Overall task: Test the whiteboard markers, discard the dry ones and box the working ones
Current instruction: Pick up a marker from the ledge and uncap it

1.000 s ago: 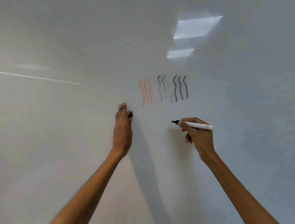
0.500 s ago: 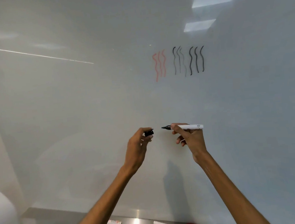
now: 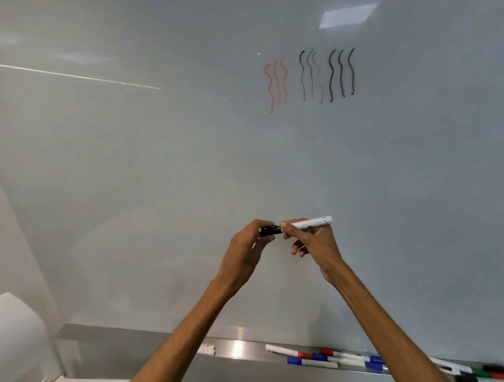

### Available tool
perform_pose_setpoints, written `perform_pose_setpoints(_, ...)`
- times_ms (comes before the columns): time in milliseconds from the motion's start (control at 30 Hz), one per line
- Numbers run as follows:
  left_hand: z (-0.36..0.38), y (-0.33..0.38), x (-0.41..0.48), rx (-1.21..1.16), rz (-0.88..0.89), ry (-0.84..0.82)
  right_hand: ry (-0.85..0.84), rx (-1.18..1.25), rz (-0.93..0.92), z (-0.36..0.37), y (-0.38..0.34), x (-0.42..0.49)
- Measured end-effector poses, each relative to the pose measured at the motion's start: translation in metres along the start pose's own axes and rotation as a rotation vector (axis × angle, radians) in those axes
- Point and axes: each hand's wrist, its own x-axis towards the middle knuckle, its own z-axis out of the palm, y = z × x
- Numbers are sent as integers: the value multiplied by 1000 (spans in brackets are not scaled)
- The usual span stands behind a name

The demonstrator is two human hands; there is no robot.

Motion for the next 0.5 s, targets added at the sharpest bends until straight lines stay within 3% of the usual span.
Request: perform_pose_setpoints(500,-6,-20,-7,63,117,-94,85,270,242,24,17,1)
